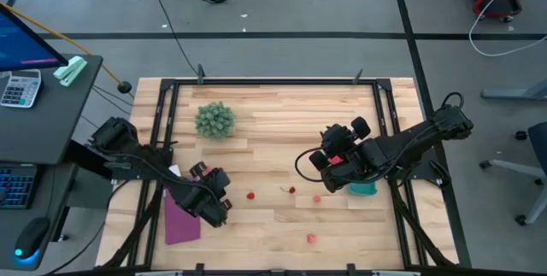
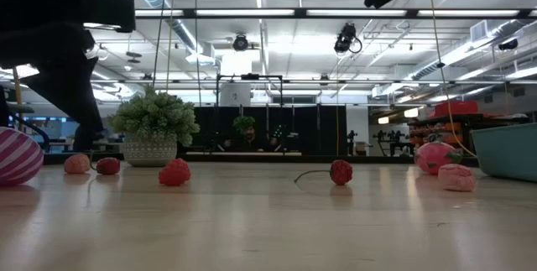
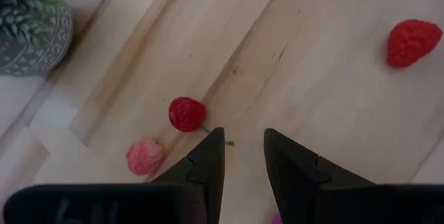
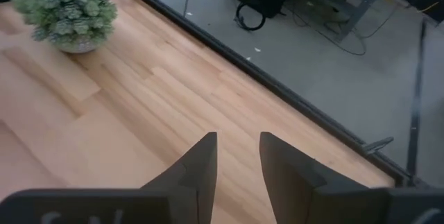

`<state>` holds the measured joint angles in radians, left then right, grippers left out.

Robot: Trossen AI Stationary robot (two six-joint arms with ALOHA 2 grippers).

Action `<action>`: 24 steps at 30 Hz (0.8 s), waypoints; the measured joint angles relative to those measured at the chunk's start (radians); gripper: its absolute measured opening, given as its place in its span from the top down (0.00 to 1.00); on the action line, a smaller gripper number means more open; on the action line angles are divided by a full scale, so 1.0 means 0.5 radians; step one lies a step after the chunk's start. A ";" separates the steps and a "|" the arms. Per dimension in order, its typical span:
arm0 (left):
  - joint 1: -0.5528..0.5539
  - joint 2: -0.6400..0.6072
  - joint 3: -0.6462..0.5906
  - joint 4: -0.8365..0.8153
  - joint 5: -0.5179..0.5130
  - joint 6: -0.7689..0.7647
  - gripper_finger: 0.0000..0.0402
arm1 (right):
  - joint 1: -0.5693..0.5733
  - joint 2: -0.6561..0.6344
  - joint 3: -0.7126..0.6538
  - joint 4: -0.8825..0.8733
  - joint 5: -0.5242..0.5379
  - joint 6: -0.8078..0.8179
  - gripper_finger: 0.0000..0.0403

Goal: Pick and placing Produce into tupperware
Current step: Put the red cherry into the green bin

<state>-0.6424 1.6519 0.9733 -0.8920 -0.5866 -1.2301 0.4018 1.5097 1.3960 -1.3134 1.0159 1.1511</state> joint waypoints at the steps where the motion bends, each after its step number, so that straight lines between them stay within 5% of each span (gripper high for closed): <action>1: -0.004 0.011 0.000 0.004 -0.003 -0.032 0.73 | 0.012 0.000 0.000 0.006 -0.004 0.000 0.71; 19: 0.001 0.328 0.000 -0.004 -0.082 -0.405 0.74 | 0.079 0.000 0.000 0.005 -0.001 -0.058 0.71; 24: 0.013 0.327 0.000 -0.048 -0.086 -0.397 0.87 | 0.079 0.000 0.000 0.005 0.000 -0.059 0.71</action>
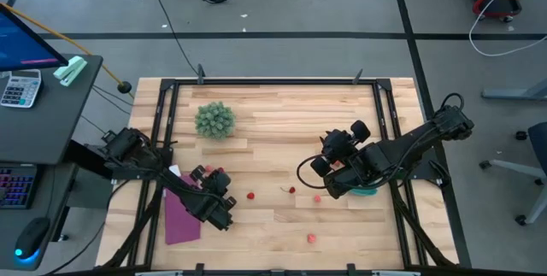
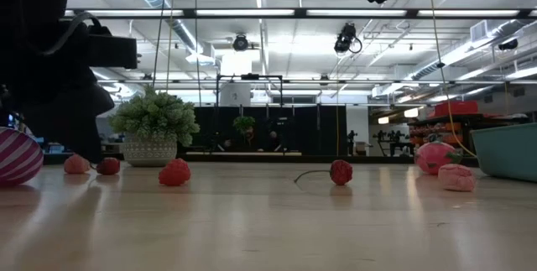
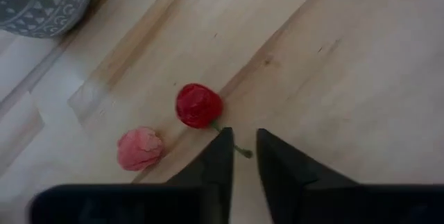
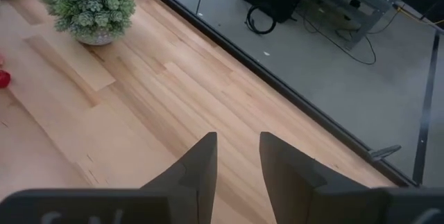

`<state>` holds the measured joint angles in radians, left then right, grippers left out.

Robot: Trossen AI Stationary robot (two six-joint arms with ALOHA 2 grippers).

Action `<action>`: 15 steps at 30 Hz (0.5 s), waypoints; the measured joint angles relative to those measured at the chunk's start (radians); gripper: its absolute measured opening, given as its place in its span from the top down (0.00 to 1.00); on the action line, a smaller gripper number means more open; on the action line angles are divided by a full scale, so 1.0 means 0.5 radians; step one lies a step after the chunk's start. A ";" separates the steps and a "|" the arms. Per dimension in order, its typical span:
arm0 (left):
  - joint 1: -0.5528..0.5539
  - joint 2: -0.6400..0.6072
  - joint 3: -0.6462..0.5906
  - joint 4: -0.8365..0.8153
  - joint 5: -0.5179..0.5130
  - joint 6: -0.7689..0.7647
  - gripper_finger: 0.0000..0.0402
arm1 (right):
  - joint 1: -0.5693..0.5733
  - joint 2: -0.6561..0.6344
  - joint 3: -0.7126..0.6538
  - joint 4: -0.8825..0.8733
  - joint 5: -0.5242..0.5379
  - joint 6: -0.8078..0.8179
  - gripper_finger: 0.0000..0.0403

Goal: Pick and placing Produce into tupperware
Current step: Put the red cherry into the green bin

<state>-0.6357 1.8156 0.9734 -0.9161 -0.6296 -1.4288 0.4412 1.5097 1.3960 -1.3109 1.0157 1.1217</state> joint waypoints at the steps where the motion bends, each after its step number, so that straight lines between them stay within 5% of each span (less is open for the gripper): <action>1: 0.000 0.000 0.000 -0.020 0.000 0.000 0.93 | 0.000 0.001 0.000 0.000 0.000 0.000 0.71; 8: -0.001 -0.048 0.026 -0.027 -0.073 0.021 0.98 | 0.001 0.001 0.000 0.000 0.001 0.000 0.71; 15: 0.031 -0.130 0.280 -0.010 -0.278 0.405 0.99 | 0.171 0.000 0.000 -0.001 -0.045 0.010 0.71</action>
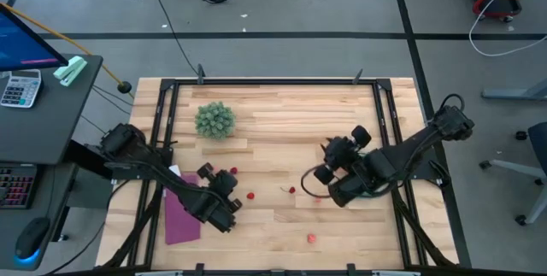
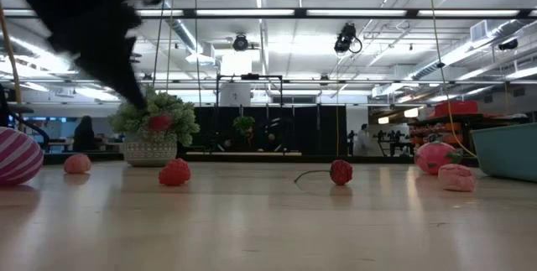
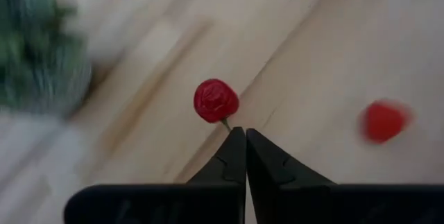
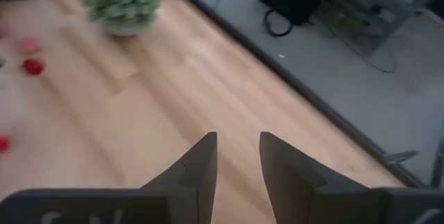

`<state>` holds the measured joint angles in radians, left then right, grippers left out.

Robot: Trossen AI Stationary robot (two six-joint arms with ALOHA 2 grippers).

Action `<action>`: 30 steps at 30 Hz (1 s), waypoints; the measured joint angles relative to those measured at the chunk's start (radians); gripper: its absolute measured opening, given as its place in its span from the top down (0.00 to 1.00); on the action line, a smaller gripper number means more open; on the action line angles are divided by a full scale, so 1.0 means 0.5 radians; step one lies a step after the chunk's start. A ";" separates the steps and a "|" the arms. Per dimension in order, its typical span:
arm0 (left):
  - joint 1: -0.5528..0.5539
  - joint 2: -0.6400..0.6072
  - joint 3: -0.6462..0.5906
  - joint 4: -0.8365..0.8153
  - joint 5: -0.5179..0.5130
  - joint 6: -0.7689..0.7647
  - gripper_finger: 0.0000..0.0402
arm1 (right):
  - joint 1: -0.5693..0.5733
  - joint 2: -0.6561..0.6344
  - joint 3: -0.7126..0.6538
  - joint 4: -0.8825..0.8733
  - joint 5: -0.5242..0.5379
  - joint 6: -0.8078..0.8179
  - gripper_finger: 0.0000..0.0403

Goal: Pick and placing Produce into tupperware
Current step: Put the red cherry into the green bin

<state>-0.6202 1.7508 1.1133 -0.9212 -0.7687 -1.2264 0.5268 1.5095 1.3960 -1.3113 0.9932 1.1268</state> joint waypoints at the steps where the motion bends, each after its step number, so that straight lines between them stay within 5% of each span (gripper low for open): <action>1: 0.013 0.000 0.056 0.027 -0.031 0.106 0.99 | 0.042 -0.004 -0.001 0.000 -0.025 0.014 0.71; 4: 0.077 -0.001 0.202 0.209 -0.076 0.516 0.99 | 0.175 -0.027 -0.001 -0.016 -0.072 0.120 0.71; 9: 0.236 -0.001 0.308 0.967 -0.055 1.444 0.99 | 0.418 -0.067 -0.001 -0.105 -0.140 0.447 0.71; 14: 0.464 0.020 0.311 1.901 0.422 2.129 1.00 | 0.677 -0.070 -0.001 -0.269 -0.204 0.856 0.71; 19: 0.680 0.117 0.311 2.503 1.001 2.236 1.00 | 0.861 -0.070 -0.001 -0.381 -0.067 1.137 0.71; 23: 0.804 0.303 0.389 2.683 1.081 2.232 1.00 | 0.918 -0.070 -0.001 -0.523 0.011 1.246 0.71; 30: 0.936 0.801 0.883 2.683 1.320 2.230 1.00 | 0.898 -0.108 -0.001 -0.518 0.131 1.170 0.71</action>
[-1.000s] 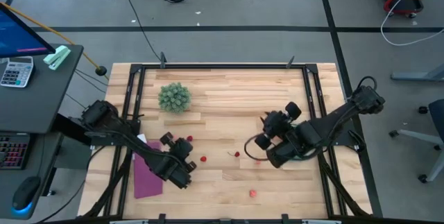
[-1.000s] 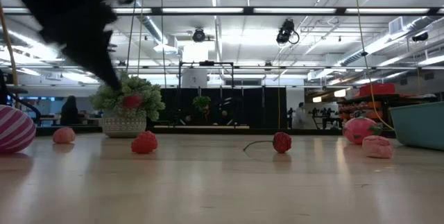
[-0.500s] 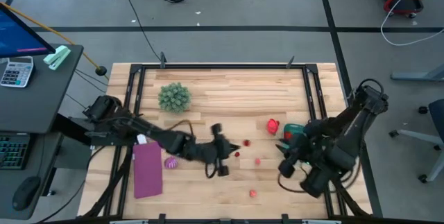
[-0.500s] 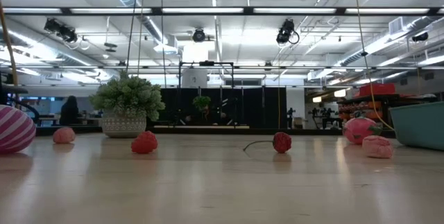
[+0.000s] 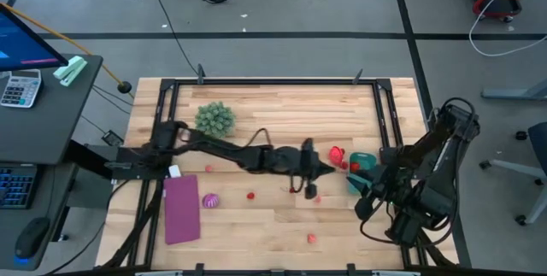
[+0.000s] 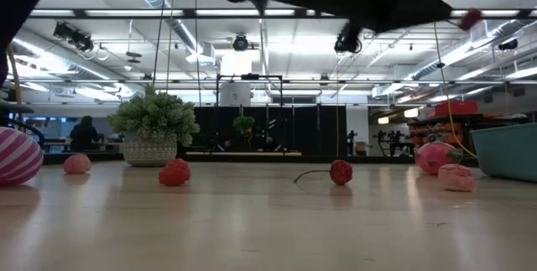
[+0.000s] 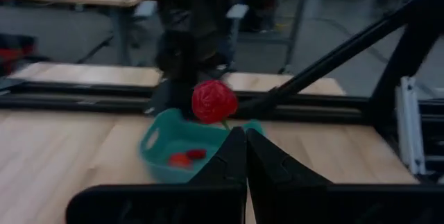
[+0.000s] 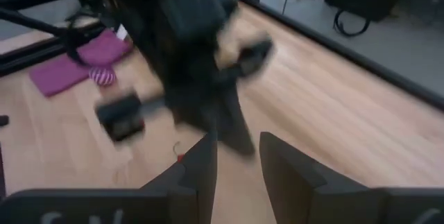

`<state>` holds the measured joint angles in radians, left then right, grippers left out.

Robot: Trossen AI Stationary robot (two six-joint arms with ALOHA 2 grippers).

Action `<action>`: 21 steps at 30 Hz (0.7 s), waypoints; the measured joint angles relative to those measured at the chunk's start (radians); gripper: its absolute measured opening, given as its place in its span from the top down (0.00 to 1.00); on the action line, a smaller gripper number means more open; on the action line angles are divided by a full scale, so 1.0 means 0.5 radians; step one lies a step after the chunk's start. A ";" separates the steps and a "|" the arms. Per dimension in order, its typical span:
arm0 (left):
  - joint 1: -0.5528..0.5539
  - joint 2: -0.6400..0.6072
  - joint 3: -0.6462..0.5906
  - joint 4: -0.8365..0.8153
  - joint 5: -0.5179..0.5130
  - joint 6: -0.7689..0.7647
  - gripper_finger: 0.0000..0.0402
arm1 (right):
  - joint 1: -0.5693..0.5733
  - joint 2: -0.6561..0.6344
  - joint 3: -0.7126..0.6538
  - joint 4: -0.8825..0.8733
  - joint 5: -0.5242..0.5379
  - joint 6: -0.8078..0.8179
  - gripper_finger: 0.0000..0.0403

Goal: Pick and placing Produce into tupperware
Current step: Put the red cherry into the green bin

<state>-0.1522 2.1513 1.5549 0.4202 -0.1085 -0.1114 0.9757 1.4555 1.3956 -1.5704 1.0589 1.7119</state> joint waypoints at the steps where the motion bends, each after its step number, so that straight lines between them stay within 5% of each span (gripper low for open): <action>1: 0.006 0.076 0.090 -0.014 0.046 -0.003 1.00 | -0.008 -0.009 0.000 -0.003 0.019 -0.021 0.71; 14: 0.010 0.863 1.186 -0.588 0.093 0.074 0.99 | -0.132 -0.038 0.000 -0.002 0.155 -0.256 0.71; 21: 0.049 0.933 1.291 -0.696 0.093 0.074 0.96 | -0.154 -0.039 0.000 -0.001 0.152 -0.290 0.71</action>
<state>-0.1277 2.6177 2.2005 0.0720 -0.0618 -0.0744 0.8986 1.4361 1.3956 -1.5711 1.1347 1.5669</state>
